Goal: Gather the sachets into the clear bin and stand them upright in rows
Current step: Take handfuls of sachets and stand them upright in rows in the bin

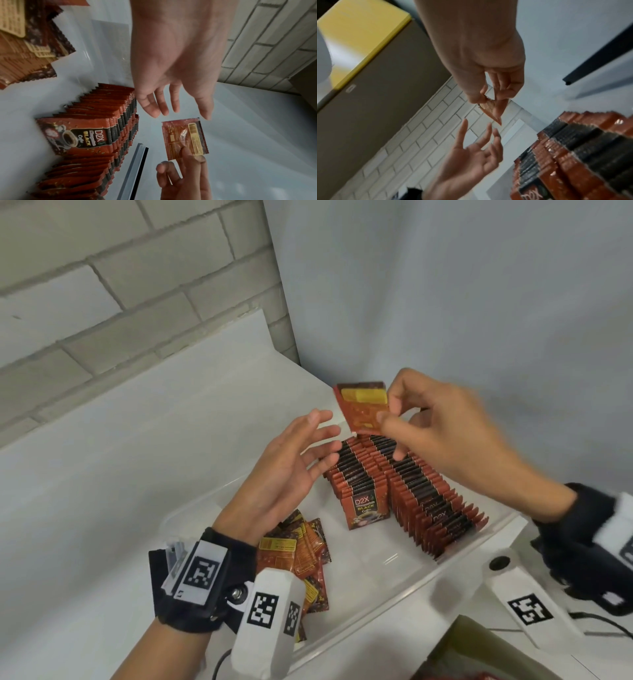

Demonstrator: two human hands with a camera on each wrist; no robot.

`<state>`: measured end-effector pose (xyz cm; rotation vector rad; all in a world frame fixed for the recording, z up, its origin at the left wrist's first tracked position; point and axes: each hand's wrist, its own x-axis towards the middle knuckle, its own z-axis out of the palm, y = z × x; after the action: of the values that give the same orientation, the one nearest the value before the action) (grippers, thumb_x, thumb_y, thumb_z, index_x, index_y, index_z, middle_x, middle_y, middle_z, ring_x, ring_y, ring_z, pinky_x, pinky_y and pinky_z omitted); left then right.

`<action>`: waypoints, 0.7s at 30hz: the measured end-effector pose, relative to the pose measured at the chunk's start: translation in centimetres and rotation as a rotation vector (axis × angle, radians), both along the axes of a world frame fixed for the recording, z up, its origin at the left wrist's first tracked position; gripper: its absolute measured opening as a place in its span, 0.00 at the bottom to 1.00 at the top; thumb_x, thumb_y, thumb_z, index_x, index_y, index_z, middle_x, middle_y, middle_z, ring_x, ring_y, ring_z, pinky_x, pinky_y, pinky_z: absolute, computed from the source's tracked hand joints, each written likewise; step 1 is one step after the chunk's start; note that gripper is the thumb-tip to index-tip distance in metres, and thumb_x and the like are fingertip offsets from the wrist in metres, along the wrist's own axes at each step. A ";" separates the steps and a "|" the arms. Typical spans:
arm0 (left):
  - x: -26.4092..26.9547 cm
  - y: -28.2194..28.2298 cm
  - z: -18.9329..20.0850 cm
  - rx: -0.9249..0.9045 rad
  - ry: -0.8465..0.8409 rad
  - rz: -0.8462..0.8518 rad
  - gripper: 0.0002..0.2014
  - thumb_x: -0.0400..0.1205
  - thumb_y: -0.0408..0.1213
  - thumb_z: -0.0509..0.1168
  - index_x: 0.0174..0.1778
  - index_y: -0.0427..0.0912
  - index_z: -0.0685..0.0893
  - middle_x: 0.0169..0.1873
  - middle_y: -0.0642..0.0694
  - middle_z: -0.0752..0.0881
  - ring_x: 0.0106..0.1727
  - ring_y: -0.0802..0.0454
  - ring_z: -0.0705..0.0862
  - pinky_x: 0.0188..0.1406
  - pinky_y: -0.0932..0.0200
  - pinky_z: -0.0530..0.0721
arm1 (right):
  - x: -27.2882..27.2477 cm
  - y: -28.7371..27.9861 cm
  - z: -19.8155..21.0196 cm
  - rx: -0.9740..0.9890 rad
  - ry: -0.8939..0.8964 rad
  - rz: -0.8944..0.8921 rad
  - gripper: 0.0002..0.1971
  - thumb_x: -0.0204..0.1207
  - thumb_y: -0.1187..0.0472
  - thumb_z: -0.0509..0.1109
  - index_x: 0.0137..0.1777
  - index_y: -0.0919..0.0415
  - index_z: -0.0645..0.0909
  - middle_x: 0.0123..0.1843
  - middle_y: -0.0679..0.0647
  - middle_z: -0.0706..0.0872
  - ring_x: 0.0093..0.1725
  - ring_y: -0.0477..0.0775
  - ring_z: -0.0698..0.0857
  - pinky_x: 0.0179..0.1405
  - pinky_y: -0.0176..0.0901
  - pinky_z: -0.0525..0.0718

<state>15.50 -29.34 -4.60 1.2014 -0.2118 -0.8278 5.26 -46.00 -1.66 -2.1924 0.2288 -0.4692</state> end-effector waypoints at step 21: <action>0.0 0.1 0.1 -0.125 -0.040 0.004 0.20 0.73 0.24 0.66 0.61 0.33 0.82 0.54 0.39 0.90 0.56 0.49 0.88 0.50 0.64 0.86 | 0.0 -0.2 -1.5 0.486 0.325 0.098 0.24 0.58 0.41 0.78 0.49 0.54 0.84 0.42 0.49 0.88 0.41 0.42 0.86 0.40 0.37 0.79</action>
<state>15.45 -29.19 -4.52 1.1007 -0.2898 -0.7766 5.28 -46.22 -3.17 -1.7782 0.3666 0.0084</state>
